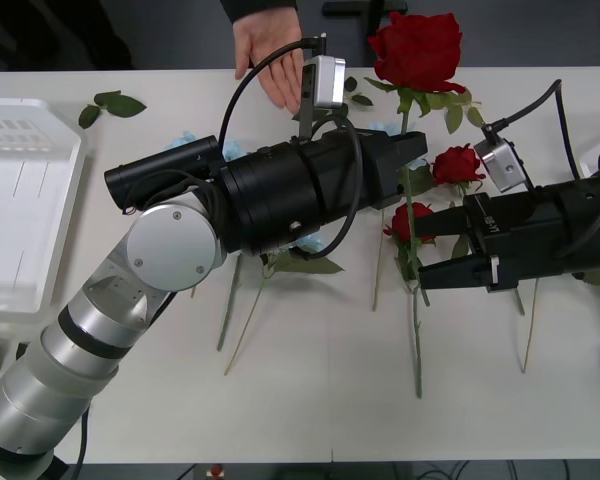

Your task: Place the red flowers into the right box and the blue flowers into the left box. If a person shows an open palm, hand one flower to the person first, then continue sorting.

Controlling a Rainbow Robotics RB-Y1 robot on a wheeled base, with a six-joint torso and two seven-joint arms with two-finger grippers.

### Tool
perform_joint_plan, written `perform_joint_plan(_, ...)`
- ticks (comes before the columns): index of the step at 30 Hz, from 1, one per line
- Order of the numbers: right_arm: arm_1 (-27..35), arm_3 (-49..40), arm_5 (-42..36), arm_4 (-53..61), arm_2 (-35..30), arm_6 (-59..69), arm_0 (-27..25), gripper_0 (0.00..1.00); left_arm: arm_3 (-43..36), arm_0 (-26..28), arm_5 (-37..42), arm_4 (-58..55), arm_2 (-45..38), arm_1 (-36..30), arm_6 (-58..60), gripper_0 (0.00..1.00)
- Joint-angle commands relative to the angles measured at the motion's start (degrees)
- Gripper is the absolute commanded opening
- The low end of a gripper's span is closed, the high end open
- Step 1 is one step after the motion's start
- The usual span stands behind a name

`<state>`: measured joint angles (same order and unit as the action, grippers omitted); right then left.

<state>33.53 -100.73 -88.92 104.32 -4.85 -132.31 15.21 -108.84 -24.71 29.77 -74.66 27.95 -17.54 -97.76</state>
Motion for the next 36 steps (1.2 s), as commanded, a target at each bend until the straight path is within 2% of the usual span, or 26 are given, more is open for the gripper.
perform_joint_plan(1,-0.2,-2.0,1.3,-0.1,0.8,2.0,1.4,1.0,-1.0,-1.3,0.2,-0.7,-0.1,0.0,-0.4,0.0)
perform_joint_plan(2,-0.5,-2.0,1.6,-0.1,1.0,2.1,1.5,1.0,-1.0,-1.3,0.2,-0.7,-0.1,0.0,-0.3,0.0)
perform_joint_plan(3,-0.6,-2.0,1.6,-0.1,1.0,2.1,1.6,0.64,-1.0,-1.3,0.2,-0.9,-0.1,0.0,-0.3,0.0)
perform_joint_plan(4,-0.7,-2.0,1.5,-0.1,1.0,2.3,1.5,0.11,-1.0,-1.3,0.2,-1.0,-0.1,0.0,-0.4,0.0)
perform_joint_plan(5,-0.8,-2.0,1.5,-0.3,1.0,2.4,1.6,0.0,-1.0,-1.3,0.2,-1.0,-0.1,0.0,-0.3,0.0)
perform_joint_plan(20,-1.4,-2.5,1.6,-0.2,1.1,4.2,2.0,0.0,-1.0,-1.2,0.2,-1.0,-0.1,0.0,-0.3,0.0)
perform_joint_plan(21,-1.4,-2.5,1.6,-0.2,1.2,4.3,2.0,0.0,-1.0,-1.2,0.2,-1.0,-0.1,0.0,-0.2,0.04)
perform_joint_plan(22,-1.4,-2.5,1.6,-0.1,1.2,4.4,2.0,0.0,-1.0,-1.2,0.2,-1.1,-0.1,0.0,-0.3,0.29)
perform_joint_plan(24,-1.3,-2.5,1.6,-0.1,1.1,4.5,2.0,0.0,-1.0,-1.2,0.2,-1.0,-0.1,0.0,-0.4,0.69)
perform_joint_plan(27,-1.3,-2.6,1.6,0.0,1.0,4.6,2.0,0.0,-1.0,-1.2,0.2,-1.1,-0.1,0.0,-0.4,0.91)
perform_joint_plan(29,-1.4,-2.8,1.6,0.0,0.9,4.7,2.0,0.0,-1.0,-1.2,0.2,-1.1,-0.1,-0.1,-0.3,1.0)
perform_joint_plan(36,-1.3,-2.9,1.6,0.0,0.3,4.4,2.0,0.0,-1.1,-1.1,0.8,-0.5,-0.2,-0.9,-0.9,1.0)
